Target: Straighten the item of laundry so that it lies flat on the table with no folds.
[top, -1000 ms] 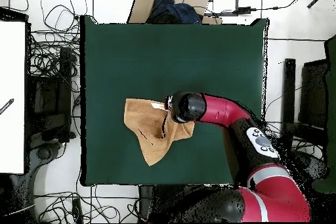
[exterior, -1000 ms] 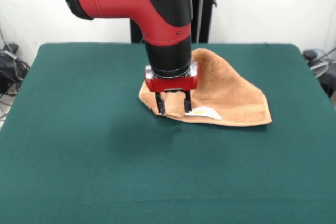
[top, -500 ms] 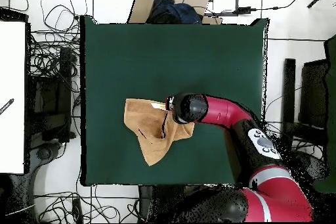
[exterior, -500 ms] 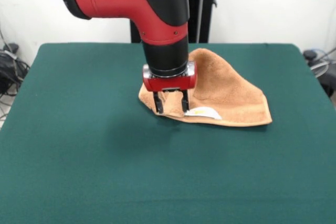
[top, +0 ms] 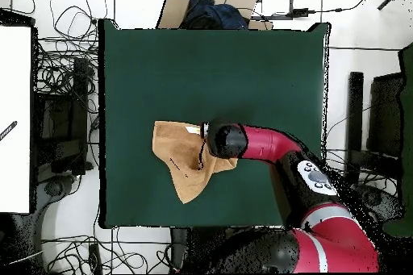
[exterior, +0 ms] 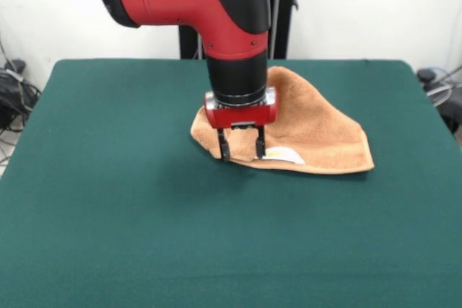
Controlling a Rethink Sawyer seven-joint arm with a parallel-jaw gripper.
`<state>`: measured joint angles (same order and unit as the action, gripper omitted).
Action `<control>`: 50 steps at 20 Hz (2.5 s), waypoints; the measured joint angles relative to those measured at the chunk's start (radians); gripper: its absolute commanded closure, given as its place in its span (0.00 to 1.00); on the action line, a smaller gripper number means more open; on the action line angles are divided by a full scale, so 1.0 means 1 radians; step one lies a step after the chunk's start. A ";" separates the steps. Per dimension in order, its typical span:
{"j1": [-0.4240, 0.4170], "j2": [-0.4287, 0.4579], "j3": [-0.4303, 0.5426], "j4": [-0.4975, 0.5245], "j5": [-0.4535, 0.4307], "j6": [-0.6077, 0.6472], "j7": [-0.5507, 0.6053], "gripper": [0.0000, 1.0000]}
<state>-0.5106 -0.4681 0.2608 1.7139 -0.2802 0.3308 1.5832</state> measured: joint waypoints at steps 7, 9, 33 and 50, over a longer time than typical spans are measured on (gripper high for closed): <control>0.012 0.000 -0.003 0.013 0.000 -0.008 0.000 0.00; 0.014 0.000 -0.003 0.015 0.000 -0.008 0.000 0.00; 0.038 -0.013 -0.021 0.033 0.000 -0.007 0.000 0.00; 0.034 -0.027 -0.021 0.034 0.000 -0.007 0.000 0.00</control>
<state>-0.4763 -0.4953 0.2402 1.7475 -0.2802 0.3233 1.5832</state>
